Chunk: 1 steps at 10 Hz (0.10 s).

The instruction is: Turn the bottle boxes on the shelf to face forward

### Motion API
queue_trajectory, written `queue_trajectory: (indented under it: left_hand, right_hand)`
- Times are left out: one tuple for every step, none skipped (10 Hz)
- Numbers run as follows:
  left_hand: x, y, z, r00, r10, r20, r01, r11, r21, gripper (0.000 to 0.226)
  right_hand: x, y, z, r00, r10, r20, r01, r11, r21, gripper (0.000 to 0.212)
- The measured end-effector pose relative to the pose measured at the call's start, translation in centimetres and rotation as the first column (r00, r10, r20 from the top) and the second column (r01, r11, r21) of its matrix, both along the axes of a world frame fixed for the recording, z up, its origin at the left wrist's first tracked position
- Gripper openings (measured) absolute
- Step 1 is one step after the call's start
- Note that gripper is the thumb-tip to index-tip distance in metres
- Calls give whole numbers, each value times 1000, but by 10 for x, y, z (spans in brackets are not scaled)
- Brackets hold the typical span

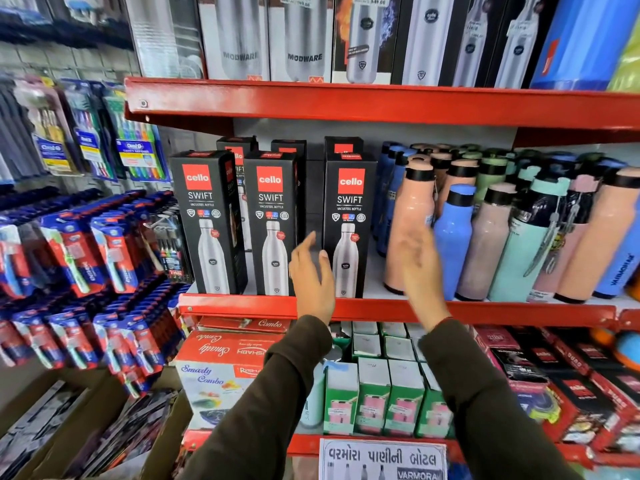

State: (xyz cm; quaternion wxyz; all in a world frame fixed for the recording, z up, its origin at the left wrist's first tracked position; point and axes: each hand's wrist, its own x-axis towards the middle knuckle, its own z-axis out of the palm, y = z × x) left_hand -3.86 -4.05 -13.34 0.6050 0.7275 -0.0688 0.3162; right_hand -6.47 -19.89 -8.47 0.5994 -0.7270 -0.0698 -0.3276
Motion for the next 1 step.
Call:
queue_trajectory:
  left_hand:
    - [-5,1,49,946,103,307,-149,980,133,41]
  right_hand:
    - [-39,-42,74,941,-107,320,80,992,95,31]
